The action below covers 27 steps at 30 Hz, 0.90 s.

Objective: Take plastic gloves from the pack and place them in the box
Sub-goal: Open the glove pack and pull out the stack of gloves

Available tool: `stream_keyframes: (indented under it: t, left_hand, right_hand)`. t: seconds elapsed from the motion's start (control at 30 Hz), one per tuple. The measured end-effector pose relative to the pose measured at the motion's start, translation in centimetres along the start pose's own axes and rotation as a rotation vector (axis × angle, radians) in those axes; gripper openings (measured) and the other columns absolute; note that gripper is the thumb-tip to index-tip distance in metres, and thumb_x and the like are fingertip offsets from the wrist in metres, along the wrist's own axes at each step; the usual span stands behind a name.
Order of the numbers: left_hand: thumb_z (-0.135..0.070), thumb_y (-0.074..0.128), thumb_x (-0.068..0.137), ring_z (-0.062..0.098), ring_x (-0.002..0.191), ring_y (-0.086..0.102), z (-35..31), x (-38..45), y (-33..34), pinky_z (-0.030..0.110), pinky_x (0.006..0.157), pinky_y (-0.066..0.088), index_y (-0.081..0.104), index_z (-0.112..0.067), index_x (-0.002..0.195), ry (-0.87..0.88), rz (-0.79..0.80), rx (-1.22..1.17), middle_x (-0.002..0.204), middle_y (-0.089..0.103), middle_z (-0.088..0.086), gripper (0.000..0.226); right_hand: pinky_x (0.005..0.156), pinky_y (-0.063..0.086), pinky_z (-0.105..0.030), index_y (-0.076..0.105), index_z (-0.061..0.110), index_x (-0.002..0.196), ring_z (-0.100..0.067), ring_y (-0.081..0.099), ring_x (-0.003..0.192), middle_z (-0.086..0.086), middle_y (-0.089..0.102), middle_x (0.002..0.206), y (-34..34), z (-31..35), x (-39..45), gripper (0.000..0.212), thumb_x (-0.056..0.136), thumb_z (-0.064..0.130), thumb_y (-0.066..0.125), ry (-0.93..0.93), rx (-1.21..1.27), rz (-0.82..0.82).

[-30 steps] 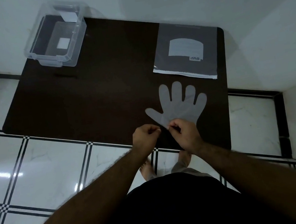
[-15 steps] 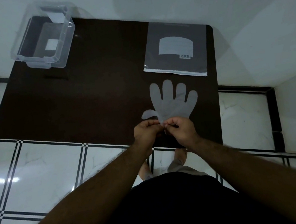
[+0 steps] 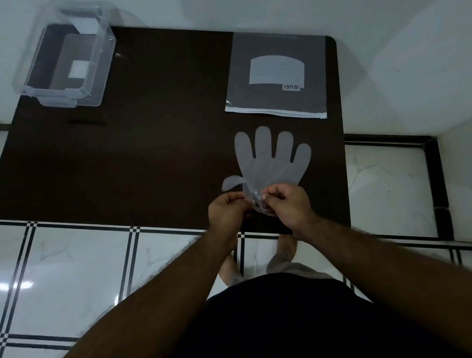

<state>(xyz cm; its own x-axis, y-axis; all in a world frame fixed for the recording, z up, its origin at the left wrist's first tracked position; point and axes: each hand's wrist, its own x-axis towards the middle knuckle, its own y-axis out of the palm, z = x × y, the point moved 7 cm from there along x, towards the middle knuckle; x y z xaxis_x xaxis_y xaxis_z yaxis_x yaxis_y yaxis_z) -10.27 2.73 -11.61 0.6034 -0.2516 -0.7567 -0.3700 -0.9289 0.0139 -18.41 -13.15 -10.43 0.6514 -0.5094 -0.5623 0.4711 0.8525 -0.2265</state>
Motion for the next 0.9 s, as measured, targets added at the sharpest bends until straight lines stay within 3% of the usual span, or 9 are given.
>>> stream_keyframes:
  t: [0.07, 0.13, 0.23, 0.3, 0.33, 0.43, 0.53, 0.73, 0.9]
  left_hand:
    - [-0.008, 0.077, 0.093, 0.021, 0.095, 0.078, 0.0, 0.0, -0.6, 0.038, 0.084, 0.067, 0.073, -0.014, 0.110, 0.034, -0.082, 0.085, 0.105, 0.078, 0.007, 0.019]
    - [-0.018, 0.076, 0.096, 0.016, 0.093, 0.073, -1.0, -0.6, -1.6, 0.032, 0.077, 0.062, 0.066, -0.020, 0.112, 0.168, -0.233, 0.262, 0.100, 0.072, -0.002, 0.020]
    - [-0.020, 0.070, 0.099, 0.012, 0.096, 0.061, -4.4, -2.7, -1.1, 0.025, 0.080, 0.052, 0.061, -0.022, 0.115, 0.667, -0.279, 0.644, 0.108, 0.065, -0.004, 0.018]
    - [-0.018, 0.064, 0.099, 0.020, 0.107, 0.059, -5.5, -3.7, 1.0, 0.034, 0.091, 0.050, 0.066, -0.017, 0.117, 1.039, -0.168, 1.003, 0.117, 0.067, 0.004, 0.018]
    - [-0.020, 0.061, 0.099, 0.024, 0.113, 0.060, -5.2, -3.6, 2.0, 0.040, 0.095, 0.050, 0.068, -0.016, 0.118, 1.127, -0.081, 1.158, 0.122, 0.067, 0.006, 0.021]
    - [-0.025, 0.060, 0.100, 0.029, 0.134, 0.056, -3.2, -2.1, 3.5, 0.049, 0.114, 0.043, 0.068, -0.020, 0.131, 1.035, 0.145, 1.430, 0.138, 0.066, 0.007, 0.033]
    - [-0.029, 0.061, 0.101, 0.026, 0.143, 0.050, -2.2, -1.2, 3.8, 0.048, 0.123, 0.032, 0.062, -0.023, 0.143, 0.948, 0.199, 1.526, 0.148, 0.062, 0.003, 0.043]
    - [-0.037, 0.063, 0.101, 0.024, 0.143, 0.049, -1.7, -0.6, 3.4, 0.049, 0.124, 0.028, 0.060, -0.027, 0.141, 0.872, 0.213, 1.607, 0.148, 0.059, 0.001, 0.042]
    - [-0.040, 0.060, 0.102, 0.025, 0.136, 0.053, -3.2, -0.3, 4.3, 0.050, 0.120, 0.034, 0.062, -0.025, 0.134, 0.792, 0.203, 1.596, 0.144, 0.061, 0.002, 0.035]
  right_hand:
    - [0.070, 0.061, -0.020, 0.076, 0.012, 0.104, -0.017, 0.074, 0.095, -0.006, 0.076, 0.104, -0.2, 0.0, 0.0, 0.010, 0.101, 0.008, 0.067, 0.007, 0.014, -0.006]
    - [0.073, 0.062, -0.022, 0.075, 0.012, 0.105, -0.018, 0.074, 0.097, -0.006, 0.075, 0.104, -0.3, 0.0, 0.0, 0.010, 0.102, 0.008, 0.067, 0.005, 0.012, -0.010]
    - [0.085, 0.063, -0.030, 0.075, 0.016, 0.108, -0.017, 0.072, 0.103, -0.002, 0.074, 0.110, -0.5, -0.2, 0.3, 0.010, 0.101, 0.013, 0.068, 0.010, -0.028, -0.015]
    - [0.091, 0.063, -0.036, 0.074, 0.019, 0.111, -0.016, 0.070, 0.107, 0.000, 0.072, 0.115, -0.5, -0.2, 0.4, 0.012, 0.102, 0.015, 0.067, 0.019, -0.042, 0.001]
    - [0.092, 0.062, -0.035, 0.074, 0.019, 0.112, -0.015, 0.070, 0.108, 0.001, 0.072, 0.115, -0.5, -0.1, 0.3, 0.013, 0.102, 0.015, 0.067, 0.014, -0.051, 0.011]
    - [0.089, 0.061, -0.029, 0.074, 0.018, 0.113, -0.012, 0.071, 0.104, 0.001, 0.073, 0.113, -0.6, 0.5, 0.1, 0.014, 0.103, 0.014, 0.065, -0.018, -0.079, 0.005]
    - [0.082, 0.059, -0.025, 0.075, 0.016, 0.111, -0.014, 0.071, 0.102, -0.001, 0.074, 0.109, -0.9, 0.7, 0.1, 0.012, 0.102, 0.013, 0.067, -0.007, -0.040, -0.036]
    - [0.078, 0.057, -0.026, 0.075, 0.017, 0.107, -0.015, 0.068, 0.099, 0.001, 0.072, 0.107, -2.4, 1.4, 0.4, 0.009, 0.100, 0.016, 0.069, 0.009, 0.004, -0.084]
    - [0.091, 0.062, -0.038, 0.074, 0.019, 0.108, -0.016, 0.067, 0.106, 0.001, 0.070, 0.114, -4.0, 1.8, 1.1, 0.010, 0.101, 0.017, 0.068, -0.005, 0.011, -0.136]
